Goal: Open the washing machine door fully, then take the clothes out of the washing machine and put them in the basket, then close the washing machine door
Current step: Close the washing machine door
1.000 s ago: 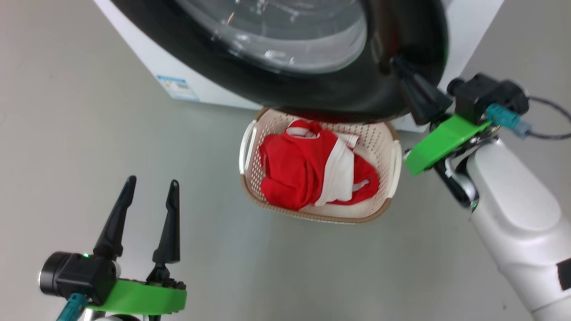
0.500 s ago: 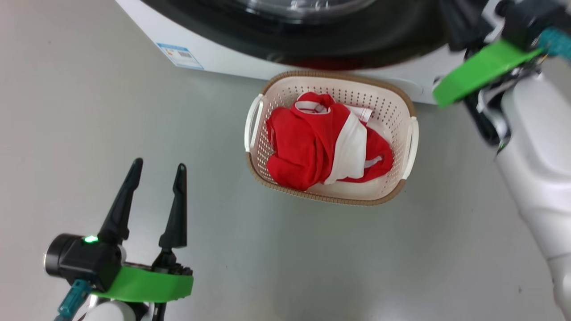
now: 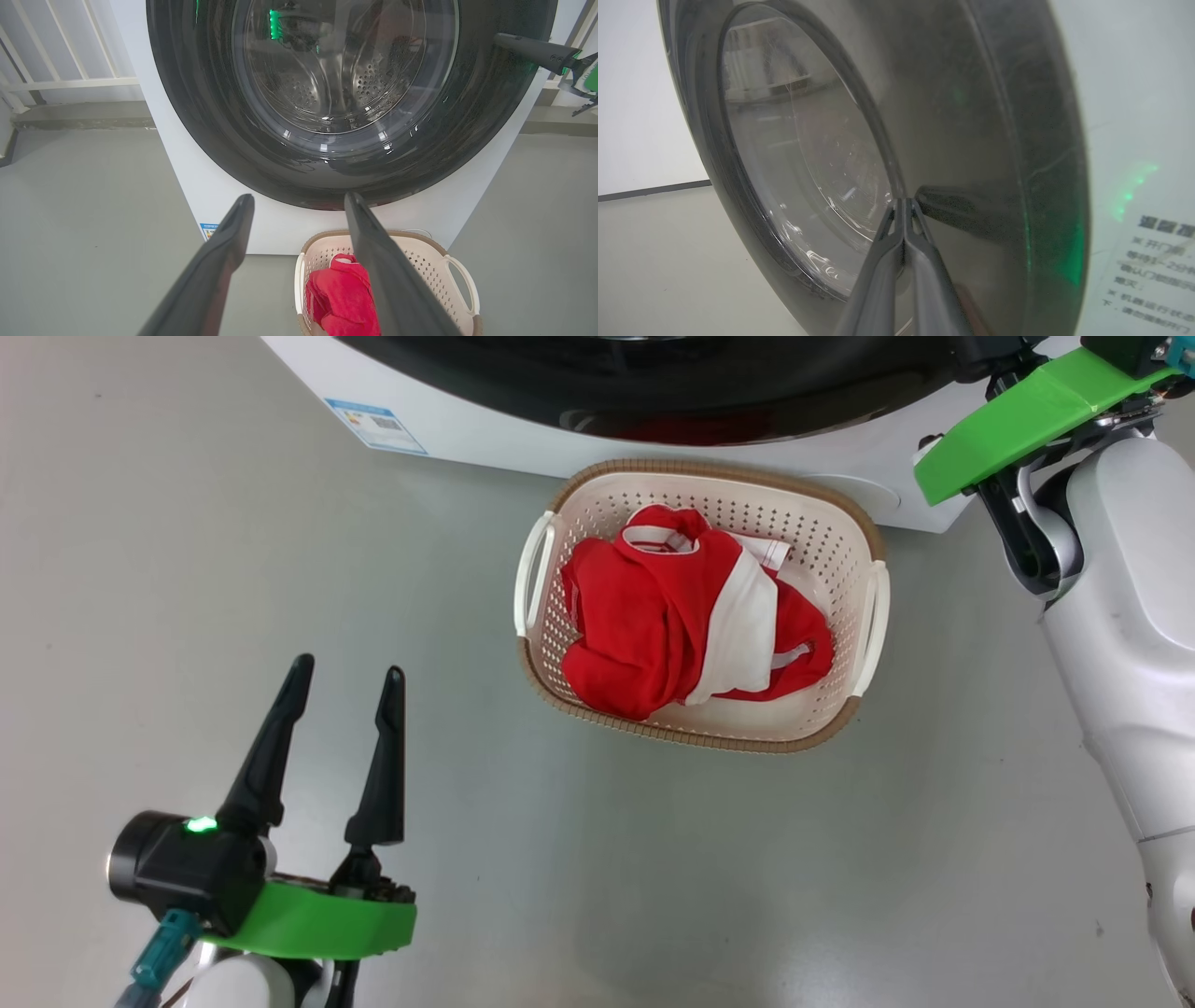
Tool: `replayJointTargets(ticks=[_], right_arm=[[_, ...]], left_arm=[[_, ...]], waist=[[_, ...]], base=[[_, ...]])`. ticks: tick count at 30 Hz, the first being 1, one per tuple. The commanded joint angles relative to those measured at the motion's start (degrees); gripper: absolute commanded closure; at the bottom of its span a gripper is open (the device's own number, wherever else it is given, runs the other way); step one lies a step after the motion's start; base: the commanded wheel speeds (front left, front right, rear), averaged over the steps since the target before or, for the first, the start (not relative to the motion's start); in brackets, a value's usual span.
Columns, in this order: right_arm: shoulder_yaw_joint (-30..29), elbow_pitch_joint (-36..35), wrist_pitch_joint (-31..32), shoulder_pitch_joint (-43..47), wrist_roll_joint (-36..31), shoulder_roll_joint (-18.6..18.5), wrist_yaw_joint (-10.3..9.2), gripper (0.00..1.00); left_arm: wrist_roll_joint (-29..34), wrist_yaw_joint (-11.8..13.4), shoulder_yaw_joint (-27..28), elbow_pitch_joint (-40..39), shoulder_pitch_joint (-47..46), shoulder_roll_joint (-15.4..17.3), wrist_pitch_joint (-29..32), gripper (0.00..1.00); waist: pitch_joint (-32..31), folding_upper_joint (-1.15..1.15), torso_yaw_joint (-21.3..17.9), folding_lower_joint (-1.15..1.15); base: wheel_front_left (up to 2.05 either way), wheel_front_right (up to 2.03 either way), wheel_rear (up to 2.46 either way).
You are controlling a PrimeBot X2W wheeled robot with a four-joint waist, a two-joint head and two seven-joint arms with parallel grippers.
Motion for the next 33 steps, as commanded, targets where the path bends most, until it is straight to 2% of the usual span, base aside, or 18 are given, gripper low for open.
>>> replayJointTargets(ticks=[1, 4, 5, 6, 7, 8, 11, 12, 13, 19, 33], right_arm=[[-1.66, -1.29, -0.36, -1.79, 0.32, -0.32, -1.08, 1.0], [-1.34, -1.67, -0.36, -0.73, 0.35, 0.1, -1.08, 1.0], [-1.32, -1.79, -0.36, -0.27, 0.58, 0.28, -1.08, 0.96], [-1.28, -1.99, -0.36, 0.29, 0.86, 0.49, -1.08, 0.9], [-1.19, -2.39, -0.36, 0.89, 1.04, 0.64, -1.08, 0.75], [-1.19, -2.39, -0.36, 0.89, 1.04, 0.64, -1.08, 0.75], [-0.86, -3.83, -0.36, 3.46, 1.27, 0.87, -1.08, 0.55], [-0.82, -4.32, -0.36, 4.45, 1.16, 0.86, -1.08, 0.21], [-0.8, -4.83, -0.36, 5.5, 1.03, 0.87, -1.08, 0.0], [-2.89, -8.9, -0.36, 12.43, -0.24, 1.24, -1.08, 0.0], [-9.11, -20.5, -0.36, 28.52, -3.76, 3.42, -1.08, 0.0]], left_arm=[[0.88, 0.36, 1.79, -1.04, -0.7, 1.03, -0.68, 0.0], [2.35, 0.3, 1.83, -0.84, -0.71, 1.03, -0.68, 0.0], [2.59, 0.29, 1.87, -0.76, -0.73, 1.03, -0.68, 0.0], [2.74, 0.28, 1.95, -0.63, -0.72, 1.03, -0.68, 0.0], [2.77, 0.26, 2.01, -0.51, -0.73, 1.03, -0.68, 0.0], [2.77, 0.26, 2.01, -0.51, -0.73, 1.03, -0.68, 0.0], [1.53, 0.32, 2.53, -0.33, -0.77, 1.03, -0.68, 0.0], [1.19, 0.38, 2.71, -0.22, -0.74, 1.03, -0.68, 0.0], [0.66, 0.42, 2.87, -0.03, -0.69, 1.03, -0.68, 0.0], [-1.71, 0.23, 3.46, 1.23, -0.42, 1.03, -0.68, 0.0], [-1.39, -0.87, 4.92, 2.47, 0.93, 1.03, -0.68, 0.0]], waist=[[-0.21, 0.0, -0.15, 0.0], [-0.75, 0.0, -0.47, 0.0], [-0.93, 0.0, -0.6, 0.0], [-1.22, 0.0, -0.8, 0.0], [-1.47, 0.0, -0.99, 0.0], [-1.47, 0.0, -0.99, 0.0], [-2.32, 0.0, -1.77, 0.0], [-2.64, 0.0, -2.11, 0.0], [-2.98, 0.0, -2.46, 0.0], [-5.68, 0.0, -4.97, 0.0], [-13.36, 0.0, -10.93, 0.0]], base=[[0.0, 0.0, 0.0], [0.0, 0.0, 0.0], [0.0, 0.0, 0.0], [0.0, 0.0, 0.0], [0.0, 0.0, 0.0], [0.0, 0.0, 0.0], [0.0, 0.0, 0.0], [0.0, 0.0, 0.0], [0.0, 0.0, 0.0], [0.0, 0.0, 0.0], [0.0, 0.0, 0.0]])
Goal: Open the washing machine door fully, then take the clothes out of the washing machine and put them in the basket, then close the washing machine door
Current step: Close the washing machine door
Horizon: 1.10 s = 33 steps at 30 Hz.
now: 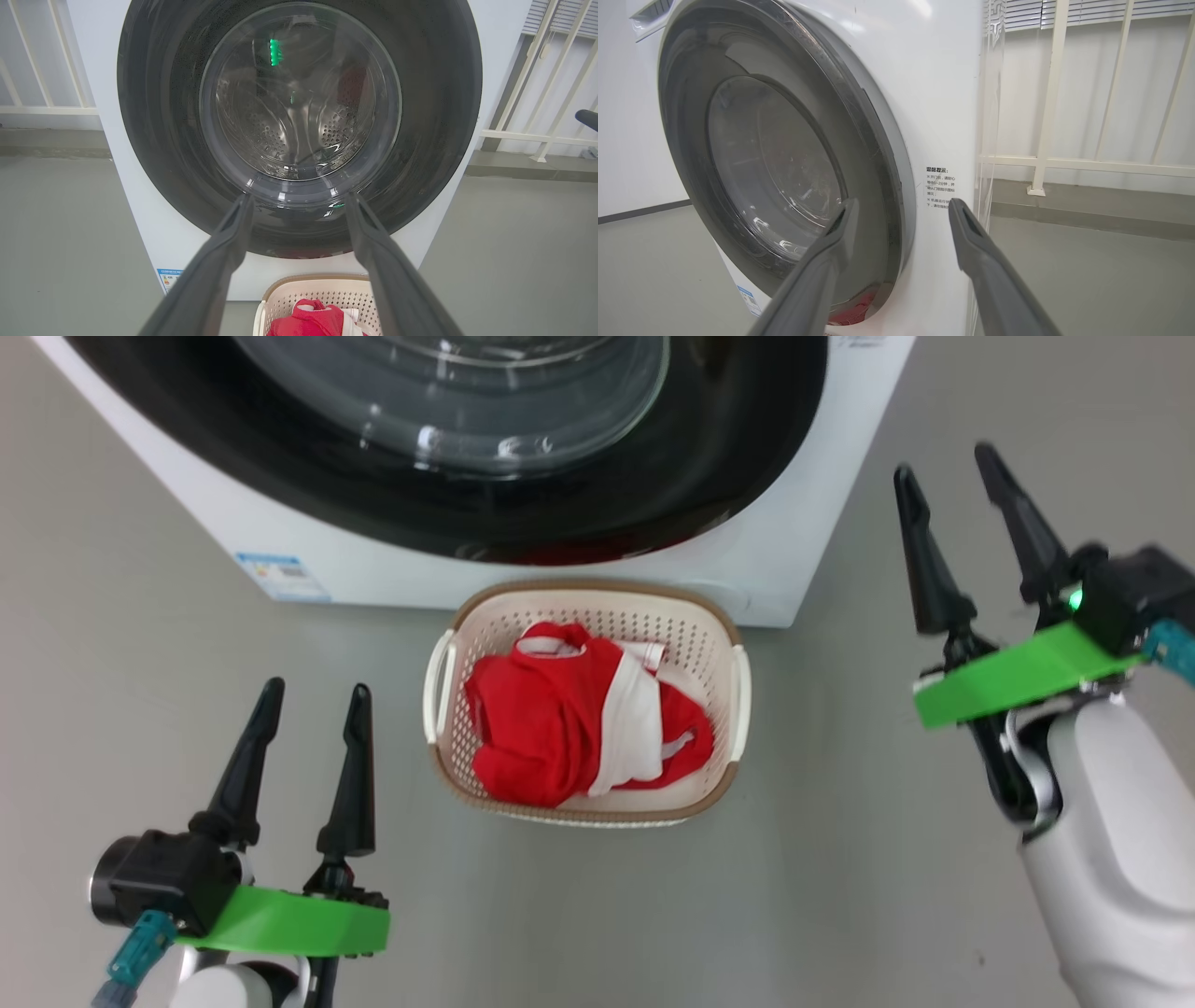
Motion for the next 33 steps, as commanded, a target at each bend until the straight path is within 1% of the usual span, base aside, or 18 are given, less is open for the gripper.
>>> replayJointTargets(ticks=[1, 7, 17, 25, 33], right_arm=[[0.27, -2.65, -0.34, 2.74, -1.32, 1.02, -0.06, 0.0], [-1.17, -6.08, -0.34, 9.78, -2.77, 1.35, -0.06, 0.0], [-3.4, -8.67, -0.34, 19.09, -3.87, 2.44, -0.06, 0.0], [-4.87, -10.65, -0.34, 24.02, -4.24, 3.2, -0.06, 0.0], [-5.34, -12.9, -0.34, 28.97, -4.24, 3.94, -0.06, 0.0]], left_arm=[[0.07, -0.35, 2.17, -1.03, 0.48, 1.02, -0.68, 0.0], [0.13, -0.66, 2.24, -0.5, 1.61, 1.54, -0.68, 0.0], [0.53, -0.83, 3.81, -0.72, 6.2, 3.3, -0.68, 0.0], [0.63, -0.86, 4.83, -1.52, 9.23, 3.88, -0.68, 0.0], [0.08, -0.88, 6.71, -2.6, 12.77, 3.62, -0.68, 0.0]], waist=[[-3.12, 0.0, -2.46, 0.0], [-6.84, 0.0, -4.35, 0.0], [-12.21, 0.0, -7.7, 0.0], [-14.98, 0.0, -8.95, 0.0], [-17.05, 0.0, -9.74, 0.0]], base=[[0.0, 0.0, 0.0], [0.0, 0.0, 0.0], [0.0, 0.0, 0.0], [0.0, 0.0, 0.0], [0.0, 0.0, 0.0]])
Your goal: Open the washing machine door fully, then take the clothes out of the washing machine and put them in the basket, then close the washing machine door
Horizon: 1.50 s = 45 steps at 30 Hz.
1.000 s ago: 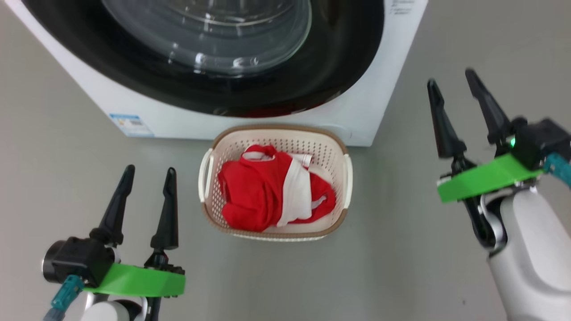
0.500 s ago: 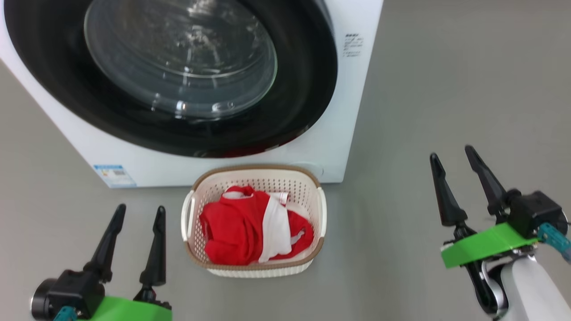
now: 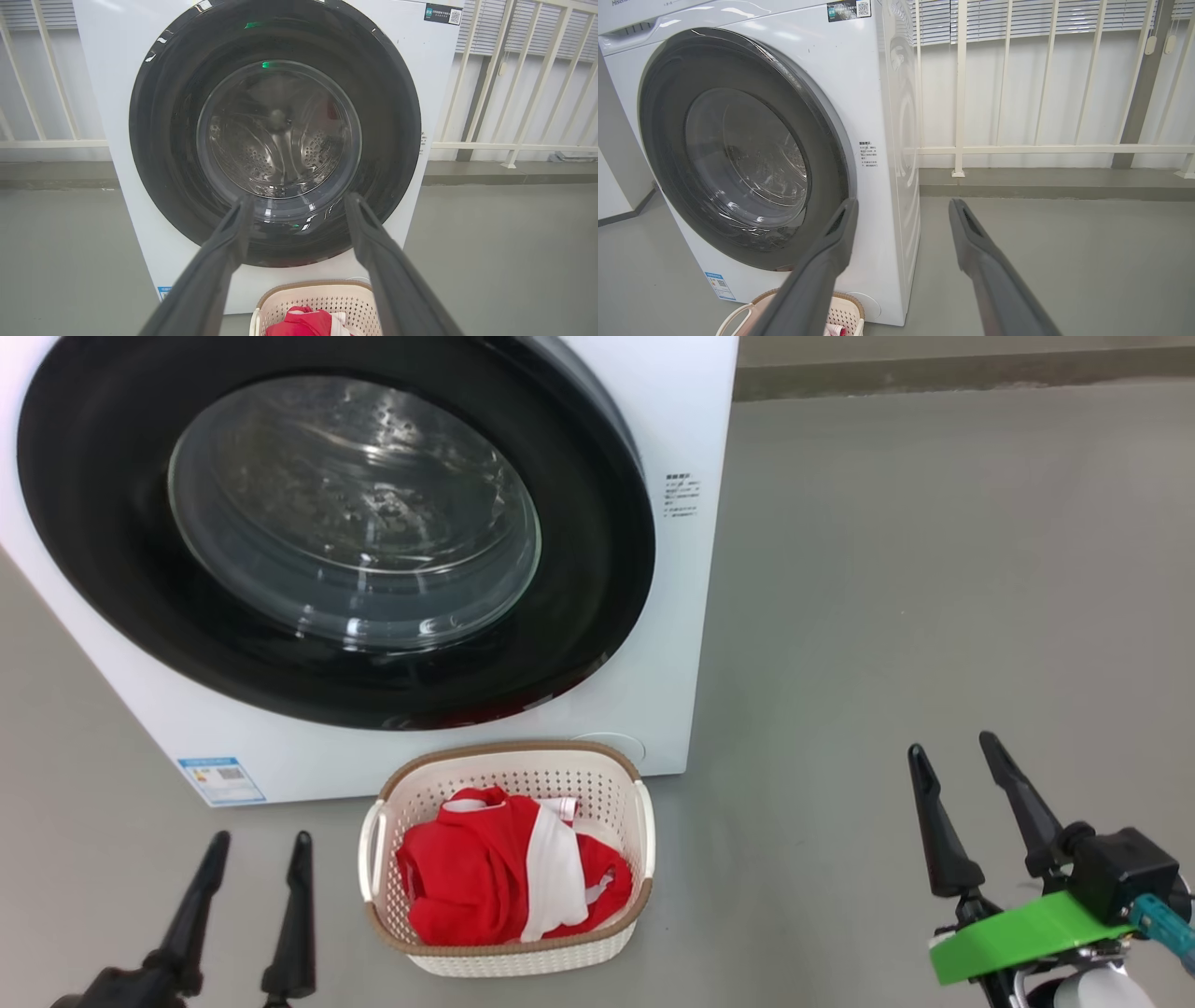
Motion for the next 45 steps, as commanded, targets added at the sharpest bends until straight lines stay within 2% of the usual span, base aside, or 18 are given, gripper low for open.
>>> replayJointTargets(ticks=[1, 24, 25, 31, 38, 41, 45], right_arm=[[1.16, -1.93, -0.35, -0.22, -0.88, -0.11, -0.06, 0.0], [1.62, -2.32, -0.35, 2.19, -0.71, 0.54, -0.06, 0.0], [0.16, -0.95, 0.0, 3.3, -0.06, 1.01, 0.0, 1.0], [0.24, 2.8, 0.07, 4.85, 0.42, 1.58, 0.0, 1.0], [-0.03, 2.78, 1.2, 4.49, 4.75, 1.53, 0.0, 1.0], [-0.14, 2.84, 1.69, 4.32, 6.6, 1.5, -0.01, 1.0], [-0.3, 2.9, 2.34, 4.02, 9.07, 1.47, -0.01, 1.0]], left_arm=[[-0.3, -0.31, 2.64, -2.08, -0.63, 0.79, -0.69, 0.0], [3.79, -0.31, 3.75, -2.05, 1.8, 0.49, -0.69, 0.0], [3.63, -0.01, 1.85, -0.75, 2.77, -0.19, 0.0, 1.0], [3.5, 0.07, 1.38, 3.03, 3.28, -1.71, 0.23, 1.0], [-1.19, 0.04, 1.6, 3.41, 2.66, -1.71, 1.53, 1.0], [-3.23, 0.03, 1.58, 3.54, 2.46, -1.71, 1.98, 1.0], [-5.93, 0.02, 1.58, 3.72, 2.11, -1.71, 2.59, 1.0]], waist=[[-0.54, 0.0, -0.54, 0.0], [-1.79, 0.0, -1.09, 0.0], [-1.77, 0.0, -1.11, 0.0], [-1.78, 0.0, -1.11, 0.0], [-1.83, 0.0, -1.02, 0.13], [-1.72, 0.0, -0.98, 0.03], [-1.61, 0.0, -0.93, 0.01]], base=[[0.0, 0.0, 0.0], [0.0, 0.0, 0.0], [0.0, 0.0, 0.0], [0.0, 0.0, 0.0], [0.0, 0.0, 0.0], [0.0, 0.0, 0.0], [0.0, 0.0, 0.0]])
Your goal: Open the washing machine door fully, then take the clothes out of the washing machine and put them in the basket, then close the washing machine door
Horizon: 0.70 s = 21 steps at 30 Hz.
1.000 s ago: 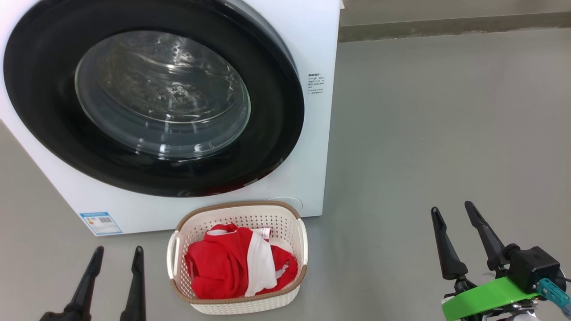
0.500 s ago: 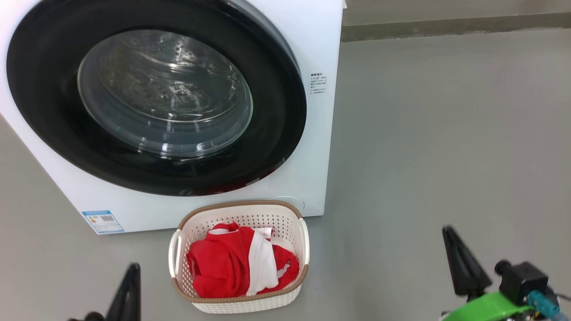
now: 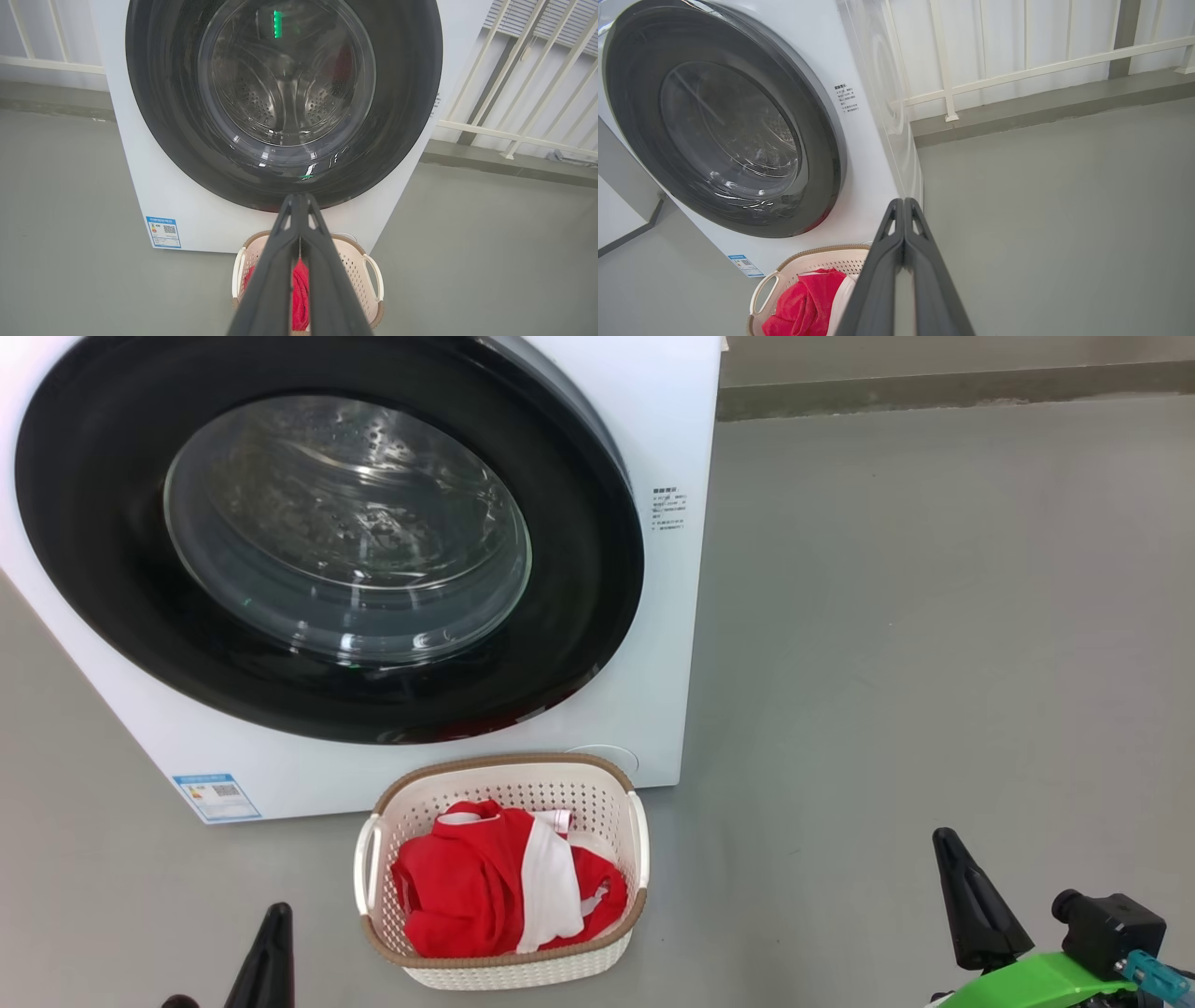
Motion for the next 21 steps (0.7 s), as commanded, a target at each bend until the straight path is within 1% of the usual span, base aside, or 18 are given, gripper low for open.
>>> replayJointTargets(ticks=[1, 21], right_arm=[[-0.31, -1.4, 0.35, -2.1, 1.35, -0.5, -0.01, 1.0], [-1.17, -1.21, 3.64, -3.35, 13.61, -0.6, -0.02, 1.0]], left_arm=[[-1.59, -0.05, 0.33, -1.02, -1.85, 0.55, 0.2, 1.0], [-15.09, -0.11, 0.5, -0.06, -3.49, 0.55, 3.45, 1.0]], waist=[[0.02, 0.0, 0.01, -0.01], [0.28, 0.0, 0.26, -0.01]], base=[[0.0, 0.0, 0.0], [0.0, 0.0, 0.0]])
